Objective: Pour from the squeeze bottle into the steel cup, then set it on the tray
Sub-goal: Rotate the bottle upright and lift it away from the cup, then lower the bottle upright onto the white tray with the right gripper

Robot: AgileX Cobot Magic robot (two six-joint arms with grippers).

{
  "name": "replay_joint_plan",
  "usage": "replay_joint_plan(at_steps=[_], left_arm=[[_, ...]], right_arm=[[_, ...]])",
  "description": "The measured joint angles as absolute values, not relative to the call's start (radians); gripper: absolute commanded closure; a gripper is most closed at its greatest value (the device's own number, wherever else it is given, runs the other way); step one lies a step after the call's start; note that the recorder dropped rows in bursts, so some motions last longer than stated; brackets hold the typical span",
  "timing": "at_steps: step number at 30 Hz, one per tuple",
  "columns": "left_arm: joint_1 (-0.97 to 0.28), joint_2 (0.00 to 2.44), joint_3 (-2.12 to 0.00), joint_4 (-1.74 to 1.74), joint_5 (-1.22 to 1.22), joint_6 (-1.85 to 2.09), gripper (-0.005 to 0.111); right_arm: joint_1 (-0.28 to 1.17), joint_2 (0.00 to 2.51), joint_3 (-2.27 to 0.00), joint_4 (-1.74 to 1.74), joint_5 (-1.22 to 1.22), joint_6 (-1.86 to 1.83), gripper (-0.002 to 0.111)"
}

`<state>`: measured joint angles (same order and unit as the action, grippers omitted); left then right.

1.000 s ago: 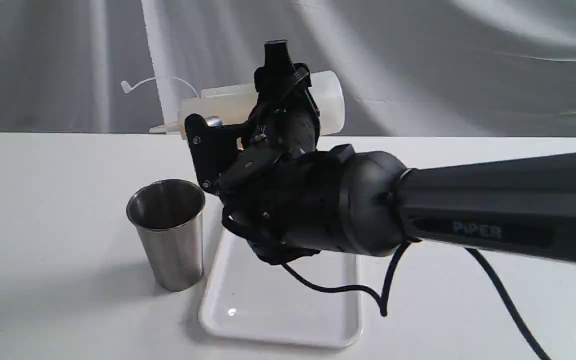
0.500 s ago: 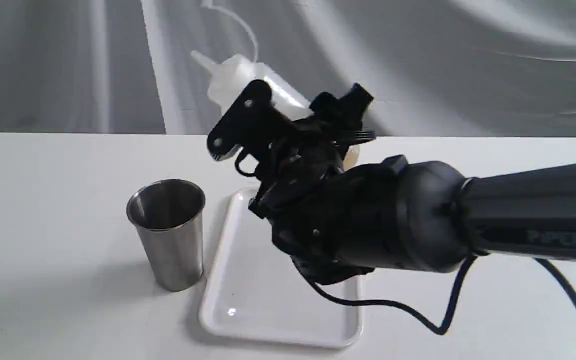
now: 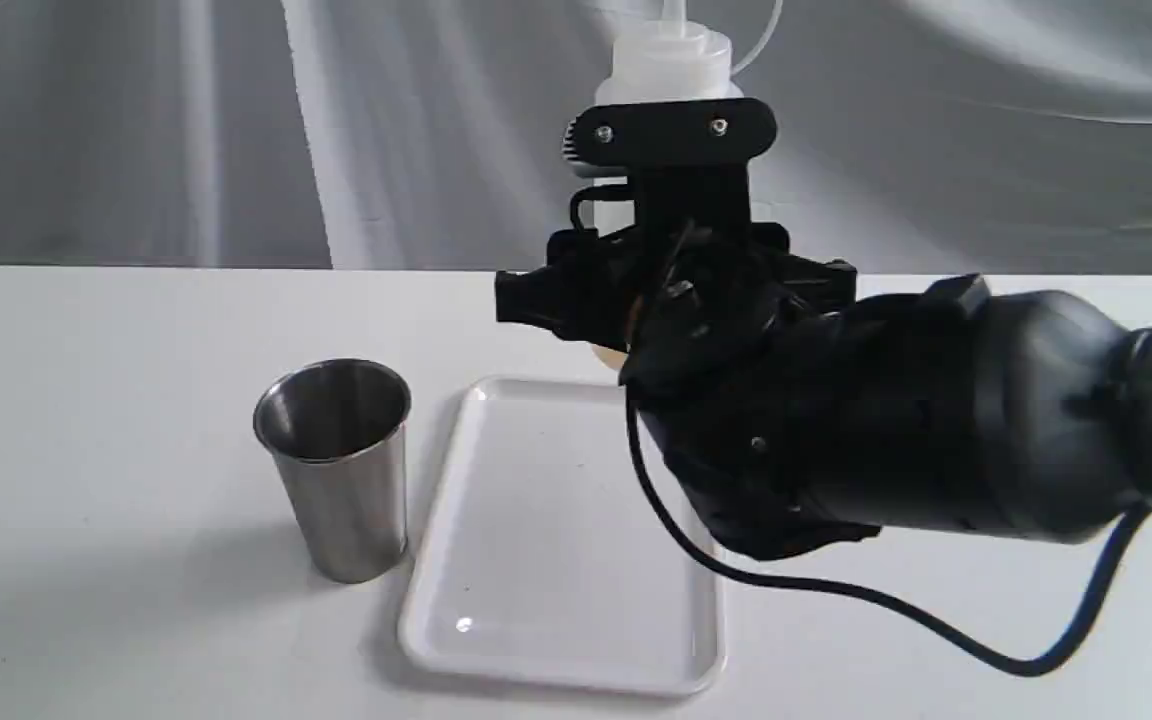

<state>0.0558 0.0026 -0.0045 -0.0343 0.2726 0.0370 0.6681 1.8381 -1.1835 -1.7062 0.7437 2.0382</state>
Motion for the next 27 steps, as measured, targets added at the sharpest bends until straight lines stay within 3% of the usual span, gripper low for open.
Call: replay_joint_plan(at_steps=[16, 23, 27], left_arm=[[0.056, 0.003, -0.004, -0.034, 0.273, 0.037, 0.098], [0.056, 0.003, -0.004, -0.034, 0.273, 0.037, 0.098], [0.056, 0.003, -0.004, -0.034, 0.273, 0.037, 0.098]], right_arm=[[0.585, 1.728, -1.179, -1.570, 0.513, 2.042, 0.108], [0.525, 1.713, -1.179, -1.410, 0.334, 1.697, 0.108], [0.481, 1.713, -1.175, -1.154, 0.159, 1.258, 0.108]])
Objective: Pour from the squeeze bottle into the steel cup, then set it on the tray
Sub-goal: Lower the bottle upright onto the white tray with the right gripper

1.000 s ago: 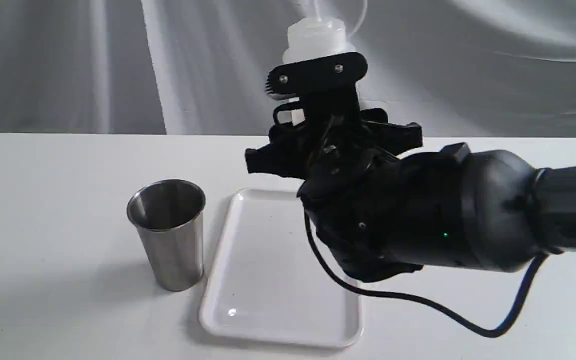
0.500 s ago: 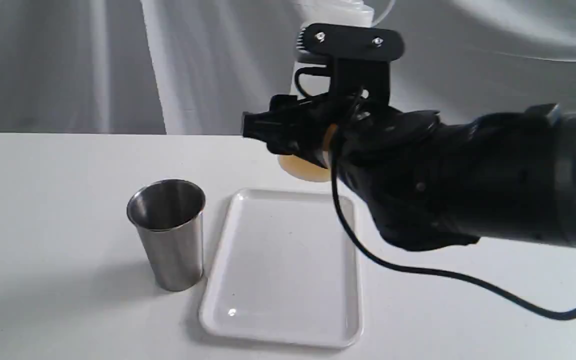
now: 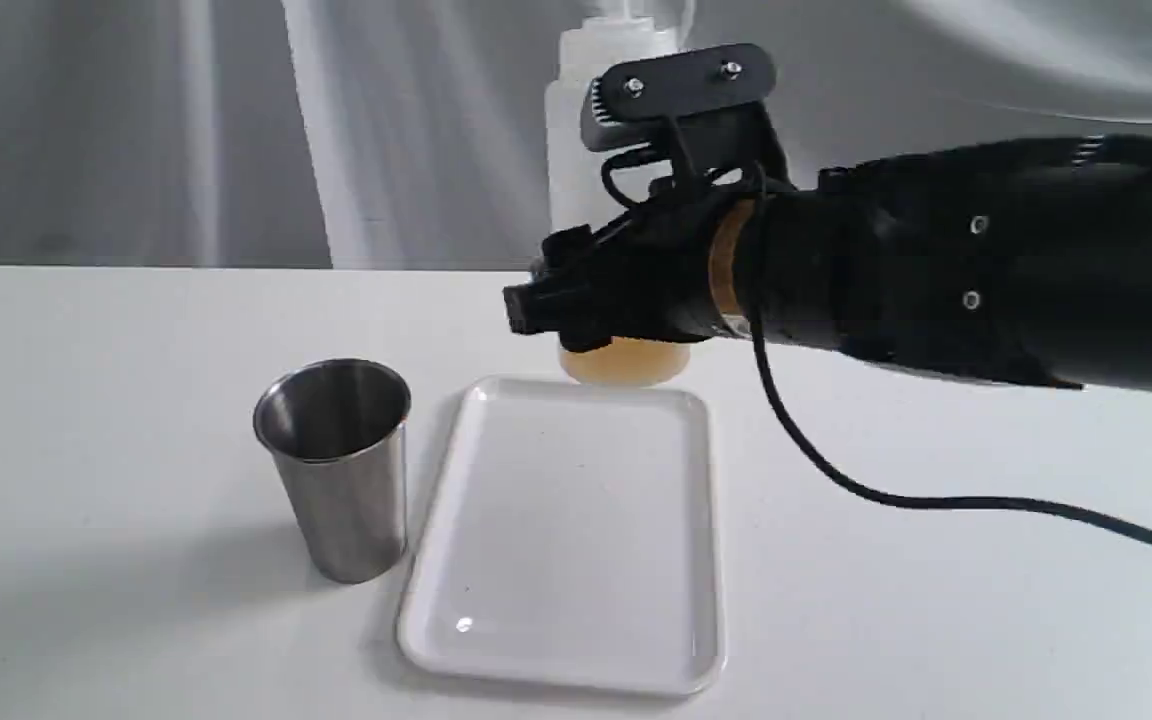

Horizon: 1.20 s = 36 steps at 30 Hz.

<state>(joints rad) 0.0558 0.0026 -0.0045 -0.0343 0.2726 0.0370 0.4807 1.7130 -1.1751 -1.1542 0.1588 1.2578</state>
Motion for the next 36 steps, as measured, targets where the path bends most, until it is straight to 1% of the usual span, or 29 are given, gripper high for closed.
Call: replay_joint_plan(at_steps=[5, 9, 13, 18, 30, 36], left_arm=[[0.056, 0.003, -0.004, -0.034, 0.273, 0.037, 0.098], [0.056, 0.003, -0.004, -0.034, 0.273, 0.037, 0.098], [0.056, 0.003, -0.004, -0.034, 0.273, 0.037, 0.098], [0.056, 0.003, -0.004, -0.034, 0.273, 0.037, 0.098], [0.056, 0.003, -0.004, -0.034, 0.273, 0.037, 0.098], [0.056, 0.003, -0.004, -0.034, 0.273, 0.037, 0.098]], right_arm=[[0.447, 1.711, -1.149, -0.804, -0.032, 0.813, 0.108], [0.437, 1.709, -1.085, -0.551, -0.253, 0.514, 0.108], [0.437, 1.713, -0.976, -0.320, -0.500, 0.275, 0.108], [0.436, 1.777, -0.868, -0.195, -0.733, 0.078, 0.108], [0.436, 1.918, -0.845, -0.208, -0.805, 0.009, 0.108], [0.436, 1.975, -0.845, -0.193, -0.915, 0.000, 0.108]])
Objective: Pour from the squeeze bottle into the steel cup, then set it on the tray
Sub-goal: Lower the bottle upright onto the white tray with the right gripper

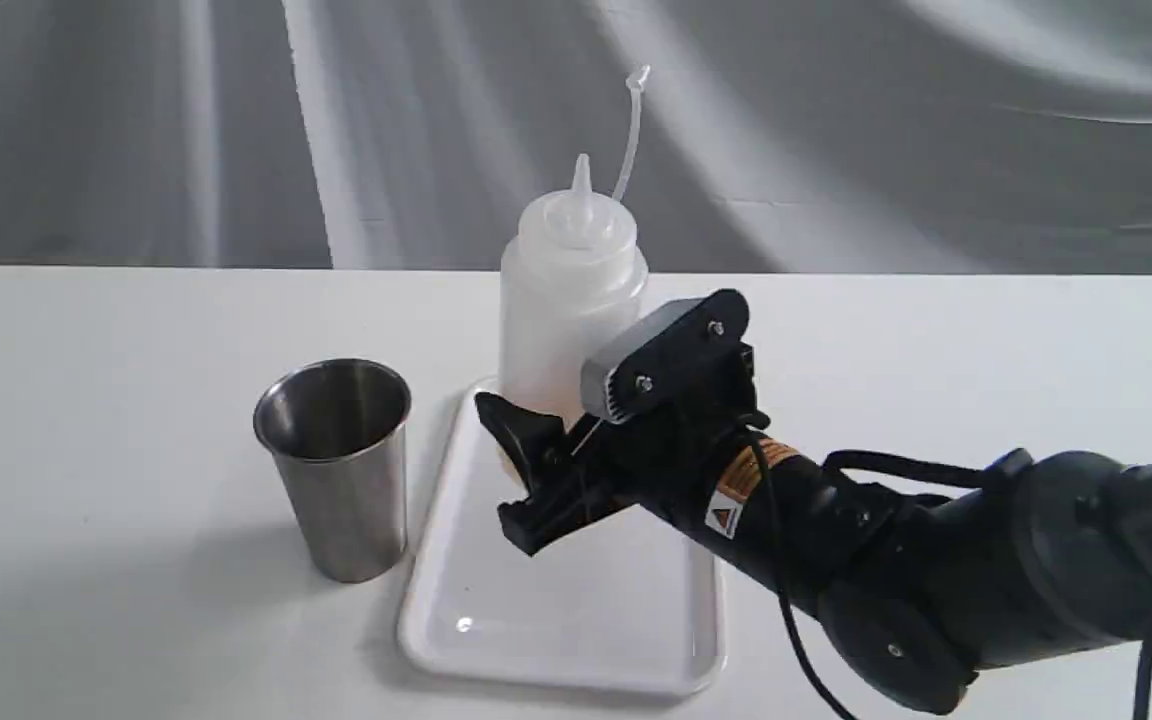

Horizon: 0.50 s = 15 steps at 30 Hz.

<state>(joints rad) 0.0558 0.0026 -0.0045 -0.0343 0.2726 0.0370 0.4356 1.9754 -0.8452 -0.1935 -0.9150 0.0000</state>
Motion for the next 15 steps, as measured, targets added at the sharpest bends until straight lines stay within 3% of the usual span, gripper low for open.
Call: replay_joint_plan(at_steps=[15], left_arm=[[0.056, 0.003, -0.004, -0.034, 0.273, 0.037, 0.098]], right_arm=[[0.436, 2.108, -0.845, -0.096, -0.986, -0.076, 0.108]])
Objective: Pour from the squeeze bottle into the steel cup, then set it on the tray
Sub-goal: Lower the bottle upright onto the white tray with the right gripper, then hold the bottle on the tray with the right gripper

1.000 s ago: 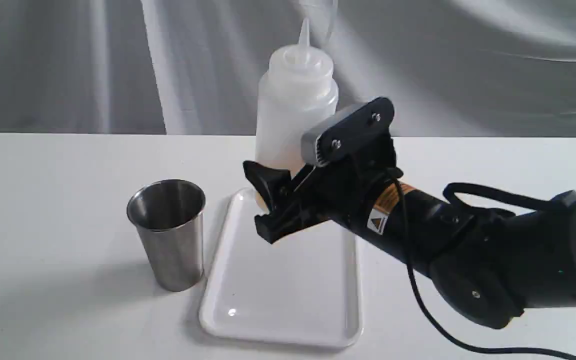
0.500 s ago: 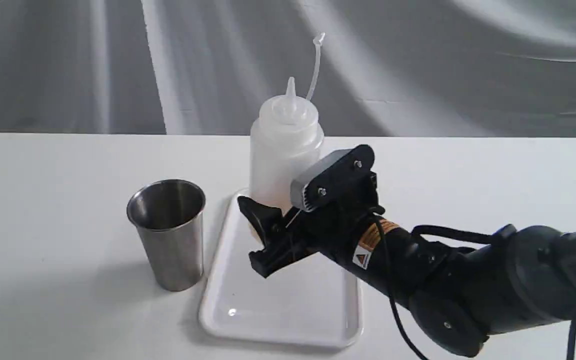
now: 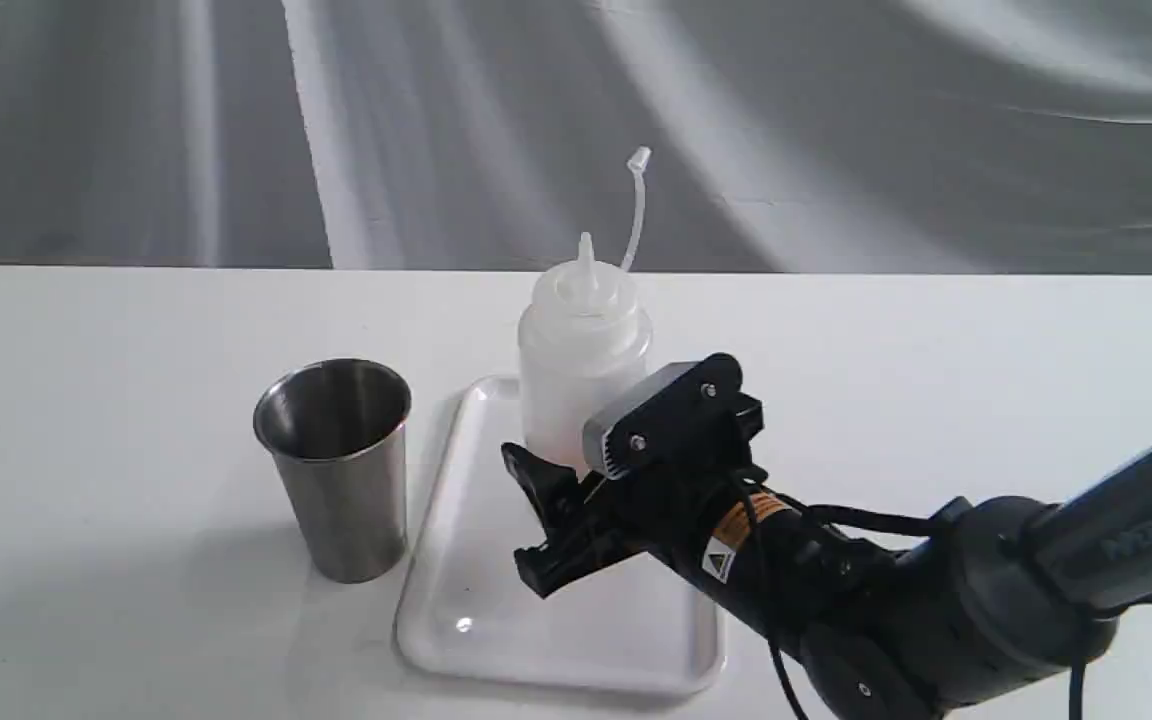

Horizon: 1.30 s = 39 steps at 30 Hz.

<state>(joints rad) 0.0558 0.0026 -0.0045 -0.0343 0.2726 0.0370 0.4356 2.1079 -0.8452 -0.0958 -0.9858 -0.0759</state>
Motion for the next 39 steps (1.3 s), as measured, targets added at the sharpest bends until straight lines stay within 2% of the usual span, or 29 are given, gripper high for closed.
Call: replay_joint_plan(at_steps=[16, 39], left_arm=[[0.056, 0.003, -0.004, -0.034, 0.273, 0.037, 0.098], [0.056, 0.003, -0.004, -0.034, 0.273, 0.037, 0.098]], right_arm=[[0.436, 2.207, -0.845, -0.072, -1.107, -0.076, 0.108], [0.436, 2.239, -0.847, -0.067, -1.123, -0.086, 0.108]])
